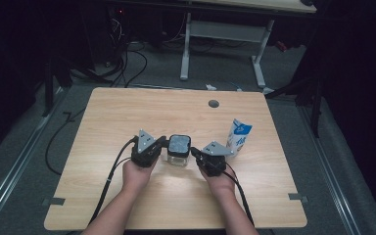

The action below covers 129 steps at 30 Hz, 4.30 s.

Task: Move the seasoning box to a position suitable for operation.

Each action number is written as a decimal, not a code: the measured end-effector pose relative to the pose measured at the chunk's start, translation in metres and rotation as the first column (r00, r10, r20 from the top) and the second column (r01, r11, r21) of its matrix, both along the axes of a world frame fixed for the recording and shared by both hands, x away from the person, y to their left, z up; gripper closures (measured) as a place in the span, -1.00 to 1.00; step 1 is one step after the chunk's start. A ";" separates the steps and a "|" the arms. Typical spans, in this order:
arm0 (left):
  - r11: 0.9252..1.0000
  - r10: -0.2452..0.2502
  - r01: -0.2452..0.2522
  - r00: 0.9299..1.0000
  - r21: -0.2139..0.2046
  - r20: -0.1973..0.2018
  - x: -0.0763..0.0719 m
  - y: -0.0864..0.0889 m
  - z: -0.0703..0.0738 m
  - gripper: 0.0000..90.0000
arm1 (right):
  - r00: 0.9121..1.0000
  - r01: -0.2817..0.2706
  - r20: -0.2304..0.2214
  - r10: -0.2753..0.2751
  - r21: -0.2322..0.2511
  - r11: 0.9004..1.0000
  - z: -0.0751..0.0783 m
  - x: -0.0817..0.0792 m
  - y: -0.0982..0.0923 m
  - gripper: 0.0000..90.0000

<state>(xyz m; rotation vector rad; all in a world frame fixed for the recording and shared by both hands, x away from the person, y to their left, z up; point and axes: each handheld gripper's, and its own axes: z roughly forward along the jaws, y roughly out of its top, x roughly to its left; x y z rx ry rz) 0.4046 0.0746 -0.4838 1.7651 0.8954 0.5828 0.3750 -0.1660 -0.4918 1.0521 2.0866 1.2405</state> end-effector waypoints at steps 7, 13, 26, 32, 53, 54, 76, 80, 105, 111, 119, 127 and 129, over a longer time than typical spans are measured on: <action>1.000 0.003 -0.003 1.000 -0.003 0.000 0.000 0.001 -0.001 1.00 | 1.000 -0.004 0.007 0.004 -0.005 1.000 0.001 -0.001 0.000 0.99; 1.000 0.002 -0.002 1.000 -0.001 -0.005 0.000 0.001 -0.001 1.00 | 1.000 -0.007 0.016 0.007 -0.001 1.000 0.004 -0.003 0.001 0.99; 1.000 0.001 -0.001 1.000 0.010 -0.009 -0.003 0.003 0.001 1.00 | 0.999 -0.035 0.038 0.034 0.013 0.999 0.012 -0.008 0.007 0.99; 1.000 -0.018 0.017 1.000 -0.011 -0.008 -0.018 0.009 0.001 1.00 | 0.999 -0.037 0.041 0.036 0.028 0.999 0.013 -0.009 0.007 0.99; 0.994 -0.094 0.092 0.994 -0.055 -0.048 -0.045 -0.020 -0.011 1.00 | 0.997 -0.054 0.065 0.051 0.051 0.997 0.021 -0.011 0.011 0.99; 0.994 -0.094 0.092 0.994 -0.055 -0.048 -0.045 -0.020 -0.011 1.00 | 0.997 -0.053 0.064 0.050 0.049 0.997 0.021 -0.011 0.011 0.99; 0.996 -0.066 0.064 0.998 -0.067 -0.020 -0.041 -0.025 -0.004 1.00 | 0.999 -0.043 0.025 0.042 0.034 0.998 0.008 -0.008 0.010 0.99; 0.996 -0.056 0.054 0.998 -0.075 -0.019 -0.040 -0.023 -0.003 1.00 | 0.999 -0.045 0.027 0.044 0.030 0.999 0.009 -0.008 0.010 0.99; 0.994 0.034 -0.035 0.999 -0.104 -0.017 -0.035 -0.002 -0.003 1.00 | 0.998 -0.057 0.035 0.055 0.037 0.998 0.007 -0.008 0.009 1.00; 0.995 0.021 -0.023 1.000 -0.094 -0.019 -0.037 -0.001 -0.003 1.00 | 0.998 -0.056 0.035 0.055 0.037 0.998 0.007 -0.008 0.009 1.00; 0.999 0.009 -0.011 0.999 -0.045 -0.044 -0.044 0.014 -0.014 0.94 | 0.998 -0.036 0.048 0.034 0.048 0.998 0.013 -0.010 0.002 0.95; 1.000 0.017 -0.016 0.995 0.012 -0.098 -0.045 0.047 -0.027 0.75 | 0.999 0.012 0.032 -0.014 0.051 0.999 0.008 -0.009 -0.011 0.82; 0.999 0.021 -0.018 0.994 0.030 -0.109 -0.044 0.056 -0.030 0.65 | 0.999 0.027 0.025 -0.028 0.051 0.998 0.006 -0.009 -0.014 0.78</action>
